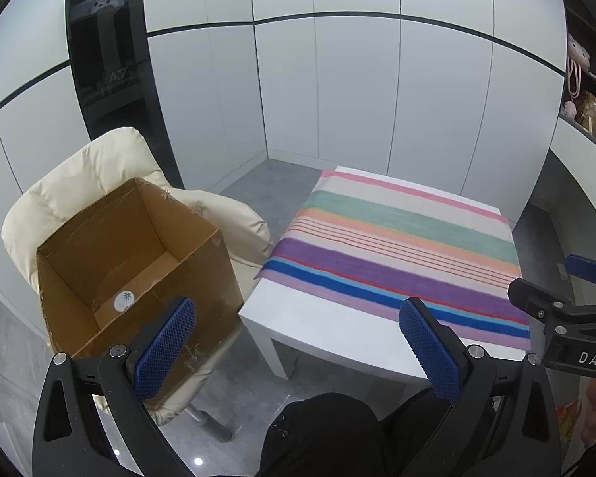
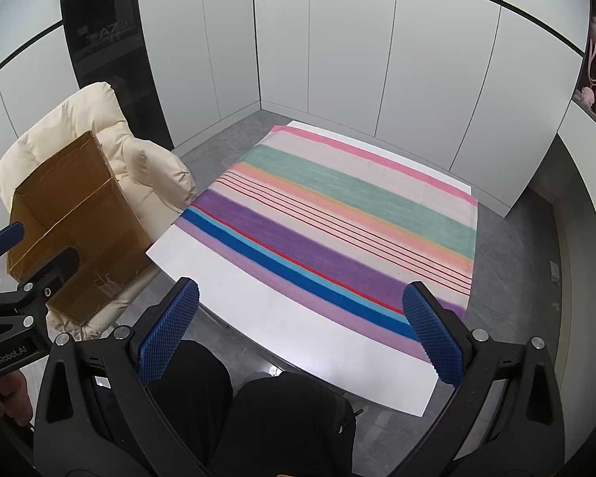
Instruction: Organize objects
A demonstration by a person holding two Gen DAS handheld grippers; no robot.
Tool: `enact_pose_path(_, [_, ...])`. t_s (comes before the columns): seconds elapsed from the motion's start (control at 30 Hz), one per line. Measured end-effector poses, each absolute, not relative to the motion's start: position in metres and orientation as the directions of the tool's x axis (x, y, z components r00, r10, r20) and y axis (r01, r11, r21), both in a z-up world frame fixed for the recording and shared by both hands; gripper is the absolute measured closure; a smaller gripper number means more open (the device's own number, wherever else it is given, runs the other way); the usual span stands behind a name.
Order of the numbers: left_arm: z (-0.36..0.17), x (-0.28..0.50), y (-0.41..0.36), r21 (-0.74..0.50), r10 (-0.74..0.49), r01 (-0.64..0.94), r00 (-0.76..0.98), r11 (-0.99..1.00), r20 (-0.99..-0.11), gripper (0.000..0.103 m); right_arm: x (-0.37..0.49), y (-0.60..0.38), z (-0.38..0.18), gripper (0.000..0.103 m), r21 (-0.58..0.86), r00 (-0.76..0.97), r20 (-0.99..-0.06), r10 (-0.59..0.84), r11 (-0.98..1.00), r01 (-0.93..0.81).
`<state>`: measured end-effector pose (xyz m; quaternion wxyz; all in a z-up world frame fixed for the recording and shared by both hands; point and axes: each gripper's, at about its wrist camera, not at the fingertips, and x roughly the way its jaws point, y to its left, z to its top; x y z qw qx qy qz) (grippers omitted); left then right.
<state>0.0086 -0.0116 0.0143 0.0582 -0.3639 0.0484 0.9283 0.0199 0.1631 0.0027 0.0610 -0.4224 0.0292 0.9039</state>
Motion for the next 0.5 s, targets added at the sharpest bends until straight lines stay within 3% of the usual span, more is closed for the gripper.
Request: enact_pose_path(0.5, [0.0123,0.0101,-0.0119,0.036,0.080,-0.144,-0.721,-0.989,-0.688,0.000,0.0225,0.1619,0.0007,0.000,-0.007,-0.635,-0.768,0.087,-0.992,-0.127])
